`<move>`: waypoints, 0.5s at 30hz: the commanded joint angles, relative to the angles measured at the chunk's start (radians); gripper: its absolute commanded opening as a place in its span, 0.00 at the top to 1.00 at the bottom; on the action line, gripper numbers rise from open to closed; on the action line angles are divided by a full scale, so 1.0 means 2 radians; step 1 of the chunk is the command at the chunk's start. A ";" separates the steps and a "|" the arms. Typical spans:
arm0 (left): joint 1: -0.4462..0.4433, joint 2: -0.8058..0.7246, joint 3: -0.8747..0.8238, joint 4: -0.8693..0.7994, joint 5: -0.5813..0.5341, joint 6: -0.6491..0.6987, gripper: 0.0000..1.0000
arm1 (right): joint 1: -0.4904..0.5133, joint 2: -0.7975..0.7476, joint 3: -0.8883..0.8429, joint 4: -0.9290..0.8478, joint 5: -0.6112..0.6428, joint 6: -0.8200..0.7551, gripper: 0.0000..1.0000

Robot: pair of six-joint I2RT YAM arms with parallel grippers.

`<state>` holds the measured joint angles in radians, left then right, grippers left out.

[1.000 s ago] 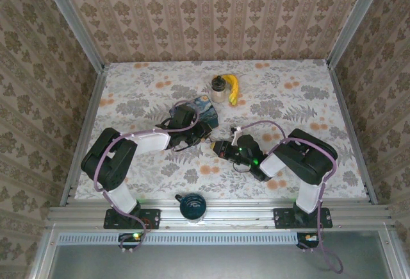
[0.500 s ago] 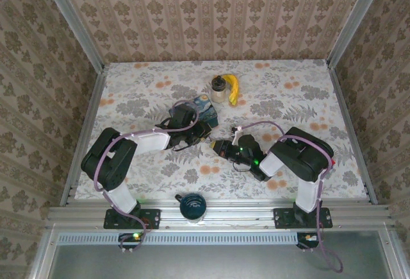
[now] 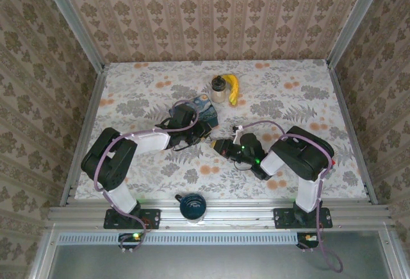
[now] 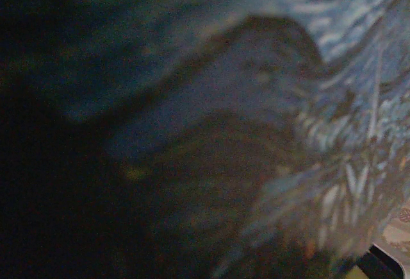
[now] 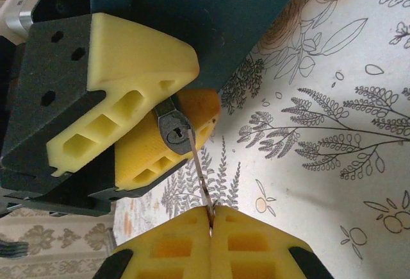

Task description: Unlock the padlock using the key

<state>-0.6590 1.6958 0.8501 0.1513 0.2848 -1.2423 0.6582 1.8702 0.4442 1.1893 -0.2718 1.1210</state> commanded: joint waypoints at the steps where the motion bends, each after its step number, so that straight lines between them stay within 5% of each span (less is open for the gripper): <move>1: -0.005 0.009 -0.007 -0.007 0.046 -0.016 0.84 | -0.008 0.010 0.022 0.049 -0.016 0.018 1.00; 15: -0.005 0.007 -0.008 -0.006 0.047 -0.012 0.85 | -0.030 0.031 0.040 0.054 -0.067 0.079 1.00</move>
<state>-0.6529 1.7023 0.8501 0.1658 0.2840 -1.2423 0.6182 1.9270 0.4873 1.2137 -0.4038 1.2514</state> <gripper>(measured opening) 0.281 0.062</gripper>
